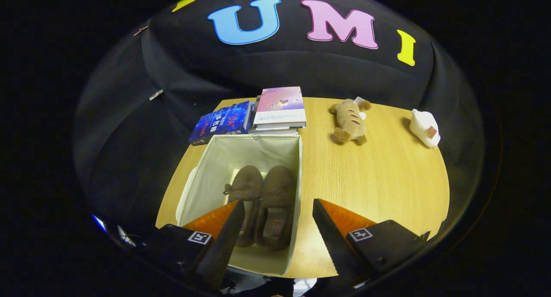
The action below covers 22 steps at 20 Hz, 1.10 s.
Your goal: Open the storage box then place both shoes into the box .Put the left shoe in first, then the right shoe, with the right side of both shoes facing outward in a uniform manner.
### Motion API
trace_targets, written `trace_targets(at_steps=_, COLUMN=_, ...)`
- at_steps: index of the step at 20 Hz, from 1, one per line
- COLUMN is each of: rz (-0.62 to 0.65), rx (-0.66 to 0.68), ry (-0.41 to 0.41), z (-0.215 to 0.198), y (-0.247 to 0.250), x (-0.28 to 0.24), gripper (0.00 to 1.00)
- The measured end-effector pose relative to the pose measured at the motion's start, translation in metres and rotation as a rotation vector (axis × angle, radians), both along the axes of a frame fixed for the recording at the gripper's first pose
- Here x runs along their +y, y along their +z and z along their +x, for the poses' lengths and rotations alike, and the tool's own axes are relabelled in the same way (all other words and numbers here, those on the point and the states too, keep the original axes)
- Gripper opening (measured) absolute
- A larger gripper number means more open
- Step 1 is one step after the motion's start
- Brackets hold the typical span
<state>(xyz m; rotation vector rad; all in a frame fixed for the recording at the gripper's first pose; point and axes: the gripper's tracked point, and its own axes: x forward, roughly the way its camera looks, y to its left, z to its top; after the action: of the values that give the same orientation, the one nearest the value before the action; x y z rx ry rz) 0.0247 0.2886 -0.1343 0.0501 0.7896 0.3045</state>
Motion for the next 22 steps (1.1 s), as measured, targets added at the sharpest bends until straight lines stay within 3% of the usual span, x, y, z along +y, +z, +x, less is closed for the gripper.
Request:
trace_targets(at_steps=7, rz=0.000, rx=-0.202, ry=-0.034, z=0.002, y=0.062, x=-0.073, gripper=0.99)
trace_targets(at_steps=14, rz=0.018, rx=-0.443, ry=-0.141, z=0.017, y=0.142, x=-0.174, gripper=0.99)
trace_targets(at_steps=22, rz=-0.016, rx=-0.606, ry=-0.188, z=0.000, y=0.171, x=-0.282, gripper=0.99)
